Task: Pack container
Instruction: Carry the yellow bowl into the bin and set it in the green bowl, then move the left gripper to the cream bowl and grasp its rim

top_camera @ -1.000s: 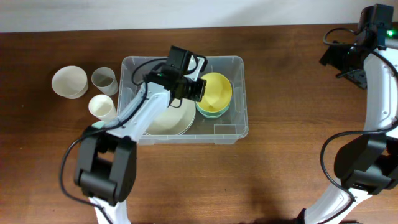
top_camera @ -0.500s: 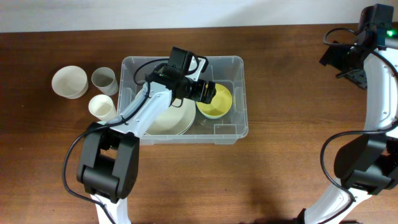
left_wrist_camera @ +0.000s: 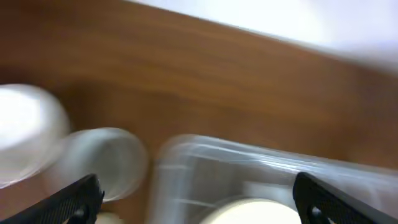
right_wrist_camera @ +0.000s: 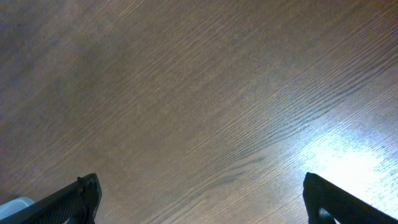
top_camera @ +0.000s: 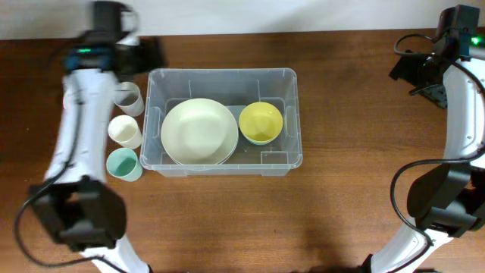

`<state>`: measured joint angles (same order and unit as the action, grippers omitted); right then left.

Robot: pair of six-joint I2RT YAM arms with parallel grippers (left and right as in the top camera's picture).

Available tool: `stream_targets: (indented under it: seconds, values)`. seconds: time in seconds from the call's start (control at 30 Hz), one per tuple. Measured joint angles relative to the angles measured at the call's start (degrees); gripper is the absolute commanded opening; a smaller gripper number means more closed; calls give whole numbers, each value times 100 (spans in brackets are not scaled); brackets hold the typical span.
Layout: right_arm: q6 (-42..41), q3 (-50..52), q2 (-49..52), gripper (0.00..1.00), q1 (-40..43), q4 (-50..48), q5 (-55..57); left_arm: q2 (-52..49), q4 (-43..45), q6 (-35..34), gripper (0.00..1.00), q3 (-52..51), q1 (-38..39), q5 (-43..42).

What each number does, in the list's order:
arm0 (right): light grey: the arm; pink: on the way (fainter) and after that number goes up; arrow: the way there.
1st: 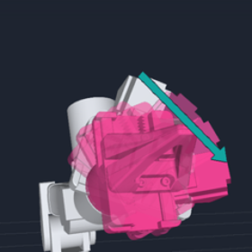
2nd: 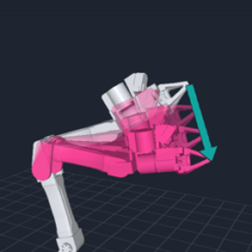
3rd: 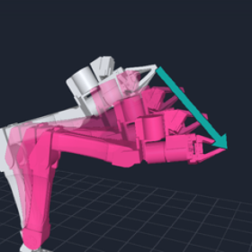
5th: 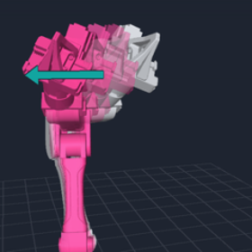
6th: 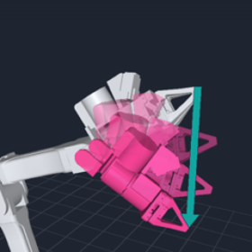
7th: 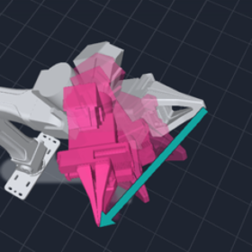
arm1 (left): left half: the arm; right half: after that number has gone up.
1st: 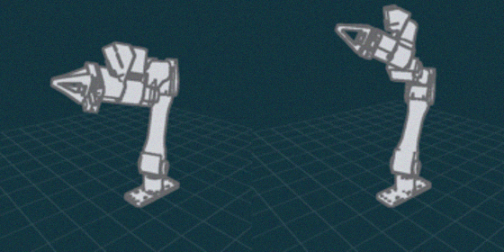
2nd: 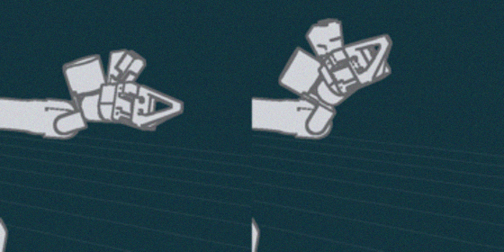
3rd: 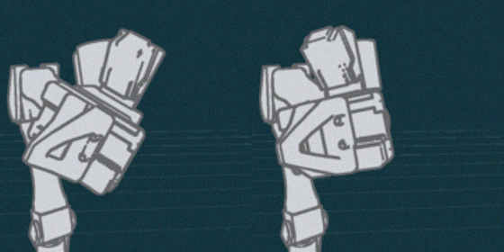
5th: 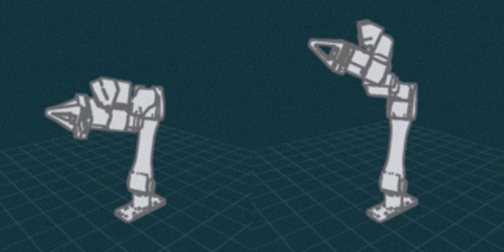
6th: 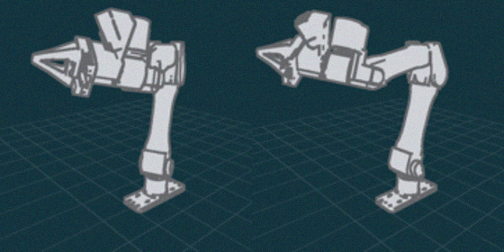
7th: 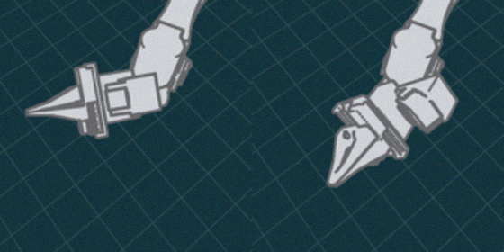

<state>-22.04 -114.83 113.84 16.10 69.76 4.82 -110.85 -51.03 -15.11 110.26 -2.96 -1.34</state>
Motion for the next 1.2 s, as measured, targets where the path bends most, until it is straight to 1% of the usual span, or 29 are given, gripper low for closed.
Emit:
stream_targets:
  seconds: [0.13, 0.27, 0.33, 0.47, 0.63, 0.9, 0.93, 0.97, 1.03, 1.07, 1.1, 1.13, 1.2]
  values:
    - [0, 0, 0, 99, 0, 0, 0, 66, -155, -798, 99, -33, -1143, 306]
    - [-2, 0, 0, 99, 0, 0, 0, -116, -238, -1226, 99, -214, -2009, 417]
    - [2, 0, 0, 99, 0, 0, 0, -540, -275, -1368, 99, -376, -2367, 273]
    - [-2, 0, 0, 99, 0, 0, 0, -1165, -297, -1480, 99, -444, -2586, -2]
    - [-2, 0, 0, 99, 0, 0, 0, -1825, -278, -1604, 99, -518, -2680, -153]
    - [-4, 0, 0, 99, 0, 0, 0, -2033, -101, -1622, 99, -531, -2671, -234]
    - [-4, 0, 0, 99, 0, 0, 0, -2033, -101, -1622, 93, -533, -2669, -234]
    - [-2, 0, 0, 99, 0, 0, 0, -2033, -101, -1631, 77, -533, -2669, -234]
    - [-2, 0, 0, 99, 0, 0, 0, -2033, -101, -1663, 52, -533, -2669, -236]
    - [-2, 0, 0, 99, 0, 0, 0, -2033, -96, -1665, 36, -533, -2669, -245]
    - [0, 0, 0, 99, 0, 0, 0, -2033, -98, -1670, 10, -533, -2669, -262]
    - [-2, 0, 0, 99, 0, 0, 0, -2033, -96, -1692, 1, -533, -2671, -286]
    - [-2, 0, 0, 99, 0, 0, 0, -2033, -96, -1707, 1, -531, -2675, -341]
